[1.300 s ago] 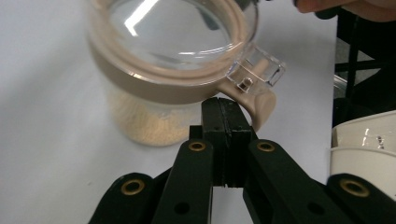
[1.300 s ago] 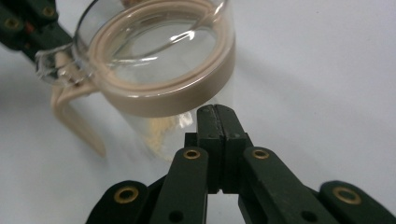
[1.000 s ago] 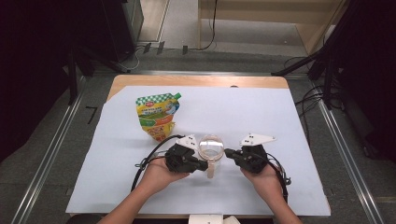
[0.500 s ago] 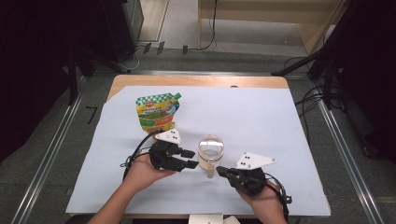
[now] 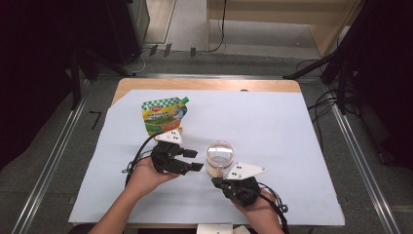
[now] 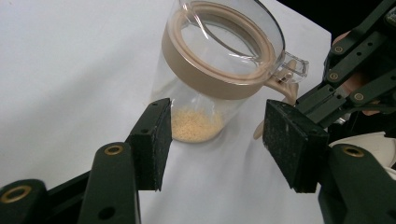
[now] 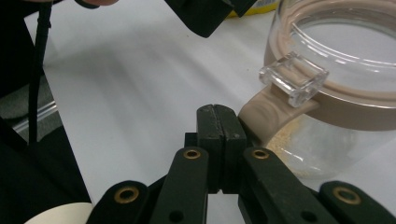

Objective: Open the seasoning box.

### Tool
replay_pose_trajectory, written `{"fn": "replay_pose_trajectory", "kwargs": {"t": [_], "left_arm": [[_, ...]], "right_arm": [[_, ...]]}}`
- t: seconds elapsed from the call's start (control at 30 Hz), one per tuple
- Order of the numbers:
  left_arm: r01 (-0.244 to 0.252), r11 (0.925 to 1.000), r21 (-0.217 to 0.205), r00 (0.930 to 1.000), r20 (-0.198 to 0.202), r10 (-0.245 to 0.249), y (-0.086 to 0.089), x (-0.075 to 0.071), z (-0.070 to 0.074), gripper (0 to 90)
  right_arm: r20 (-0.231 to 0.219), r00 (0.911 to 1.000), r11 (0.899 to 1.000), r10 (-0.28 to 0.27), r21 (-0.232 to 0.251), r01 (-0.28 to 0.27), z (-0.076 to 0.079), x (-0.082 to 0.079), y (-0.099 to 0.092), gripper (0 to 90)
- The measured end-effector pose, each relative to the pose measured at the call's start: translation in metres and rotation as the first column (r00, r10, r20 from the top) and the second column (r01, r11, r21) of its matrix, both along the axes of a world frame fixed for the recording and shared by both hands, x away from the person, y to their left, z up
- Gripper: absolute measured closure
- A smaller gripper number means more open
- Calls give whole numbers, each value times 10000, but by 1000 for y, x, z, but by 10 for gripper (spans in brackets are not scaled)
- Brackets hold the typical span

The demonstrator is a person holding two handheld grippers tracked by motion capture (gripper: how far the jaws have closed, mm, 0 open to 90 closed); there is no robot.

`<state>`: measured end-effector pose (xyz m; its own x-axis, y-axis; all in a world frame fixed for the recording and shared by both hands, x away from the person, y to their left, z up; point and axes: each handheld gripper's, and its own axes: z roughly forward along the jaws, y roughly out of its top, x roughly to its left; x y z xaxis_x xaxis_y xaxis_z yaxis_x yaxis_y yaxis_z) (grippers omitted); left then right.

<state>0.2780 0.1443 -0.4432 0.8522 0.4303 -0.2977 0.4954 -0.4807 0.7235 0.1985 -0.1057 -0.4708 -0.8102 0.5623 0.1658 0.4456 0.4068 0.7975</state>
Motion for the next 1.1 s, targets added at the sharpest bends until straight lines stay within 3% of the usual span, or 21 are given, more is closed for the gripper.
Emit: {"fn": "replay_pose_trajectory", "kwargs": {"t": [0.1,0.27,0.5,0.7,0.83,1.1], "left_arm": [[22,9999,105,10000,81,-23,0,-1,0,421],[35,9998,170,9998,186,-38,0,-1,1,420],[67,9997,225,9997,219,-72,0,-1,1,416],[44,9998,208,9997,259,-50,0,-2,1,415],[109,9995,293,9997,231,-116,-2,-3,1,415],[212,9993,319,9995,209,-218,-6,-4,0,412]], "right_arm": [[194,9998,9996,-5,-290,11,1,-1,2,900],[18,10000,9998,12,-196,-11,1,1,-4,900],[116,9999,9988,-72,-486,78,1,5,-20,900],[-356,9960,9953,-822,-547,802,2,15,-41,900],[-349,9907,9889,-1312,-753,1283,1,23,-53,900],[-507,9770,9771,-2070,-601,2039,-1,41,-74,900]]}}
